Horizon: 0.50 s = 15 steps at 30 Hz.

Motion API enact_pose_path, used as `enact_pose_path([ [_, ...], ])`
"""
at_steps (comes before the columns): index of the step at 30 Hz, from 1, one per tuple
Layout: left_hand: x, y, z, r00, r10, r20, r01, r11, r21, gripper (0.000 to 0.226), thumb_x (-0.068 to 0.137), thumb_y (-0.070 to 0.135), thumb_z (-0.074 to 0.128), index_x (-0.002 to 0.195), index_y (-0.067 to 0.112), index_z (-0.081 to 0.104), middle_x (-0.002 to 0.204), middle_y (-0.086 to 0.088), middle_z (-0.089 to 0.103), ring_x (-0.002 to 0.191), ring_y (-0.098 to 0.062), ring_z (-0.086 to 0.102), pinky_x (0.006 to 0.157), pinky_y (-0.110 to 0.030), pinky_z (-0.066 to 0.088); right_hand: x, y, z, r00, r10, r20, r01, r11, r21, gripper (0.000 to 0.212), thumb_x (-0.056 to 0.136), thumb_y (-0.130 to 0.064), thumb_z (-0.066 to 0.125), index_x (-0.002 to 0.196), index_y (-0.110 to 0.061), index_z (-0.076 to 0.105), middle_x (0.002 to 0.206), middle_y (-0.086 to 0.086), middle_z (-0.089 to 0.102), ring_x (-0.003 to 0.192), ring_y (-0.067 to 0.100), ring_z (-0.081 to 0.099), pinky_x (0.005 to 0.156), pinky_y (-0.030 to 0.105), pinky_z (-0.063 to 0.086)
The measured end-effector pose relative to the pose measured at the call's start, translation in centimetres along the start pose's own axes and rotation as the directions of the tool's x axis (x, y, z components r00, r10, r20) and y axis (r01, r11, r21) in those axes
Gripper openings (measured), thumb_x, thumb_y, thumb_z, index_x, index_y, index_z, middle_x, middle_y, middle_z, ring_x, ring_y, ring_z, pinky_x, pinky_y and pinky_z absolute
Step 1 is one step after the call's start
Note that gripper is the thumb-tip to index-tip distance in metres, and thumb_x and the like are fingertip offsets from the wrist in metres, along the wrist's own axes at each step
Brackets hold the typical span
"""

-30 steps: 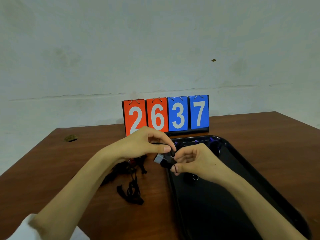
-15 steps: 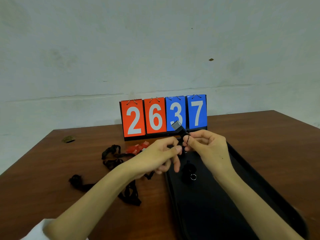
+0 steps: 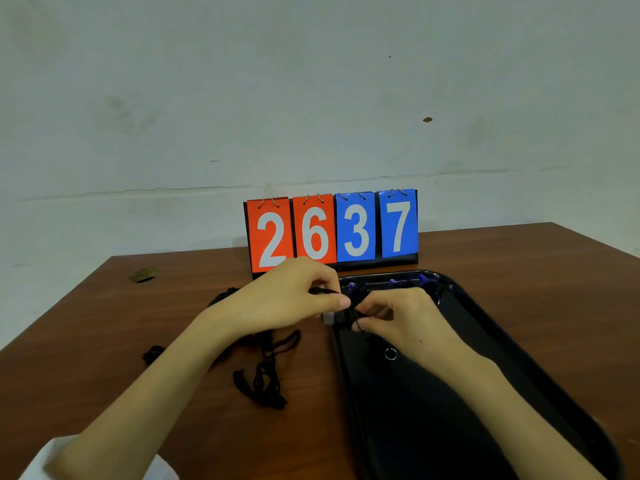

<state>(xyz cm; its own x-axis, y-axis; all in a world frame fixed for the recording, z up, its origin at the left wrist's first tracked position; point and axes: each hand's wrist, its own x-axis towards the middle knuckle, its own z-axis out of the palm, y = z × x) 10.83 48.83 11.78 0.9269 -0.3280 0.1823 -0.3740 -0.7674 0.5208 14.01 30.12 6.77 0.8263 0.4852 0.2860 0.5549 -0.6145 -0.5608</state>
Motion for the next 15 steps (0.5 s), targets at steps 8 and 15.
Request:
enact_pose_path([
  [8,0.7,-2.0,0.2,0.999,-0.003,-0.043,-0.003,0.991,-0.133,0.026,0.084,0.046,0.056,0.065,0.031,0.066,0.057,0.003,0.059,0.054,-0.010,0.052,0.059,-0.025,0.045,-0.7,-1.2,-0.1,0.995,-0.056,0.079,0.030,0.954,0.298,0.014,0.076,-0.016,0.072,0.079,-0.029,0.066,0.074,-0.008,0.068,0.073,0.003,0.065,0.077,0.023,0.054],
  [15,1.0,-2.0,1.0,0.989,-0.141,0.051,0.150,0.926,-0.347,0.037,0.092,0.037,0.051,0.060,0.028,0.068,0.053,-0.001,0.050,0.041,-0.009,0.037,0.042,-0.020,0.029,-0.6,-1.3,-0.8,0.990,0.016,-0.141,0.070,0.811,0.581,0.015,0.072,-0.005,0.072,0.082,-0.017,0.069,0.075,0.002,0.073,0.068,0.014,0.069,0.068,0.020,0.055],
])
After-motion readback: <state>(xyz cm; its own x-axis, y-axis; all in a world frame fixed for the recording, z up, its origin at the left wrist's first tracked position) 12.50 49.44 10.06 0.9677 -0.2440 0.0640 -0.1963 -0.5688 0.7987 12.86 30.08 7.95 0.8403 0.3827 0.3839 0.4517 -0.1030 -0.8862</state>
